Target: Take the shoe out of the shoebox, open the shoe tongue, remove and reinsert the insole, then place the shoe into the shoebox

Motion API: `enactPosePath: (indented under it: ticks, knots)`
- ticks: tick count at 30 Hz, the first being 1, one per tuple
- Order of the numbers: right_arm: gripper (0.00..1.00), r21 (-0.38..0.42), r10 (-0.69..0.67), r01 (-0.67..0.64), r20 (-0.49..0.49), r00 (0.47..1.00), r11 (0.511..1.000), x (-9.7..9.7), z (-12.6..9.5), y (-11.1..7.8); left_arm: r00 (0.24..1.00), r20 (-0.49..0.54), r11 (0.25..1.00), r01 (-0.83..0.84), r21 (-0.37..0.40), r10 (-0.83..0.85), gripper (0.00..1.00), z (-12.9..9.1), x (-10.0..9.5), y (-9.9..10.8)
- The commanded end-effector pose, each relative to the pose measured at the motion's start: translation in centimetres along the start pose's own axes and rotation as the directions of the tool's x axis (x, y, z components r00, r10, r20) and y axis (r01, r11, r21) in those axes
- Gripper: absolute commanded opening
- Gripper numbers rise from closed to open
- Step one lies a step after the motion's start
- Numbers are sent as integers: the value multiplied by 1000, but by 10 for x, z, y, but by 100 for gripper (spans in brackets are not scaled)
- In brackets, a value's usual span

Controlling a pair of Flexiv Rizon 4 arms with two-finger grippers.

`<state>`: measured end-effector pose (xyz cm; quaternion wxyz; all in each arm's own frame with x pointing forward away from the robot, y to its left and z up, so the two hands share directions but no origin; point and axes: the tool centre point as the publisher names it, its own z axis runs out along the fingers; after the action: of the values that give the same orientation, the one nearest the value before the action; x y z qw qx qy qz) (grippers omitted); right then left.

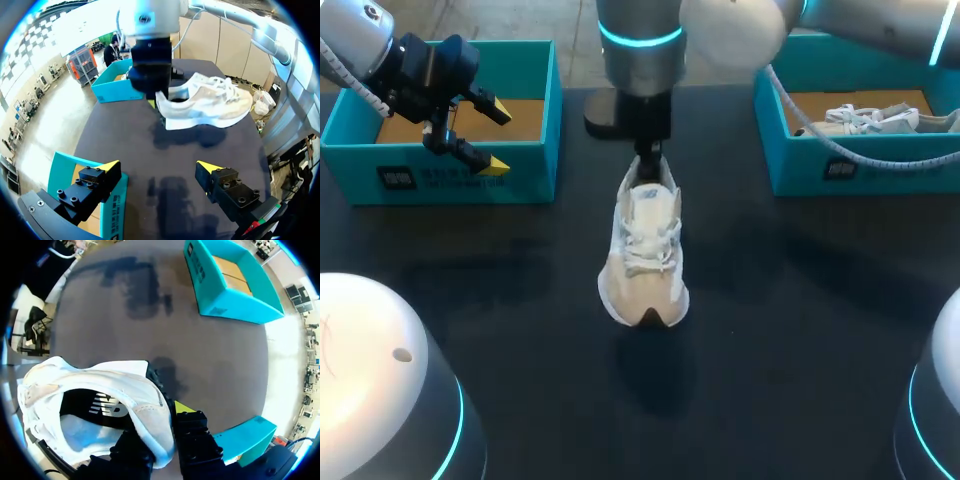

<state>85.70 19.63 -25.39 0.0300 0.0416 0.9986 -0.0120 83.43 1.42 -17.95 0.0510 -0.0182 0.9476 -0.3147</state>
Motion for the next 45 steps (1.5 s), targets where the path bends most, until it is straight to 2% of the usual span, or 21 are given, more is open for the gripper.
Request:
enactPosePath:
  ticks: [1,6,17,45]
  knots:
    - [0,-10,-9,9,9,1000,1000,4,-44,-12,1000,0,1000,0,-3,0,100,0,1,0]
    - [0,-7,-40,40,33,999,999,1,-73,-20,1000,0,1000,0,-3,0,100,0,1,0]
    - [0,55,-53,50,56,997,997,-12,-99,-39,1000,0,1000,0,-3,0,100,0,1,0]
    - [0,55,-53,50,56,997,997,-12,-99,-39,1000,0,1000,0,-3,0,100,0,1,0]
